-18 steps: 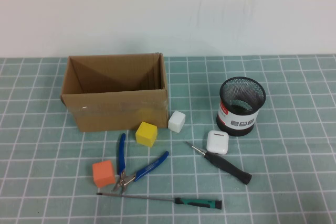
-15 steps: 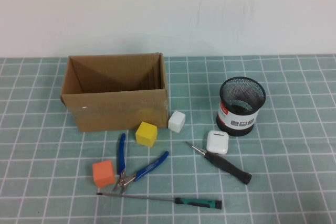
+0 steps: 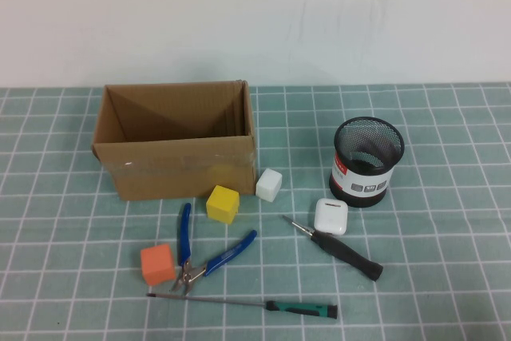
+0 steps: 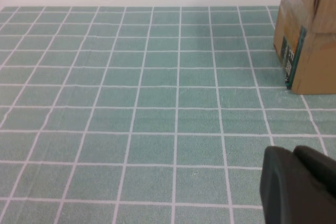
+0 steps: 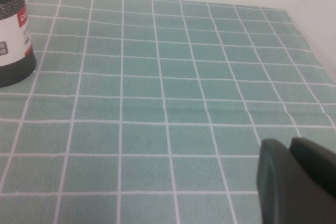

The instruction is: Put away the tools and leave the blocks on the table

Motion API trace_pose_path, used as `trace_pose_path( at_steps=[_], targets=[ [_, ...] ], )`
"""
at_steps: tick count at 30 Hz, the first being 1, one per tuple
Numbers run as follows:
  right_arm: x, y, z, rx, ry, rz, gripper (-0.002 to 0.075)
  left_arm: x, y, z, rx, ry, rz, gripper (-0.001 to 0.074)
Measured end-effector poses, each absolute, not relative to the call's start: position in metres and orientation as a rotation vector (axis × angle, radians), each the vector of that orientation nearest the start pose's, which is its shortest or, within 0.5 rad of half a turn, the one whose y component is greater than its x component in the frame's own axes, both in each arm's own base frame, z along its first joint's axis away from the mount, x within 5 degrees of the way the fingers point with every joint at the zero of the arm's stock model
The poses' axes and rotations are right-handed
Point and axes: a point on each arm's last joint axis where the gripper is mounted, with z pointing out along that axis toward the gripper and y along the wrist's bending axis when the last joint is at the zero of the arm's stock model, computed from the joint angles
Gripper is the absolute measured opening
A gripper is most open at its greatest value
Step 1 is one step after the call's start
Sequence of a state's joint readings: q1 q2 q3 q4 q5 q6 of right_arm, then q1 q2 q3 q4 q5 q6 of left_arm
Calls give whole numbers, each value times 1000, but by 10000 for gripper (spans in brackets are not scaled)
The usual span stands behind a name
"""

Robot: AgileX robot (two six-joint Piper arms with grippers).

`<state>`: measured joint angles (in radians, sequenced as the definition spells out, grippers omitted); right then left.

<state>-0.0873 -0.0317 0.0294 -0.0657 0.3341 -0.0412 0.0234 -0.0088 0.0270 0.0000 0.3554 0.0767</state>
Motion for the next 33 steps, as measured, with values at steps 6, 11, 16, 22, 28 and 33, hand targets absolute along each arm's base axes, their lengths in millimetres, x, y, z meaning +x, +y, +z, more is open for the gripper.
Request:
trace_pose_path(
  at_steps=[6, 11, 16, 22, 28, 33],
  targets=[
    [52, -7, 175, 1, 1817, -155, -9, 53, 1, 173, 49, 1857, 70, -4],
    [52, -7, 175, 1, 1817, -155, -9, 53, 1, 173, 49, 1857, 70, -4],
    [52, -7, 175, 1, 1817, -155, -9, 53, 1, 173, 49, 1853, 70, -4],
    [52, -7, 175, 1, 1817, -155, -9, 55, -2, 179, -79, 1788, -78, -4],
    [52, -7, 175, 1, 1817, -155, -9, 57, -2, 194, -317, 1591, -325, -4],
    [52, -7, 175, 1, 1817, -155, -9, 56, 0, 205, -372, 1487, -372, -4]
  ],
)
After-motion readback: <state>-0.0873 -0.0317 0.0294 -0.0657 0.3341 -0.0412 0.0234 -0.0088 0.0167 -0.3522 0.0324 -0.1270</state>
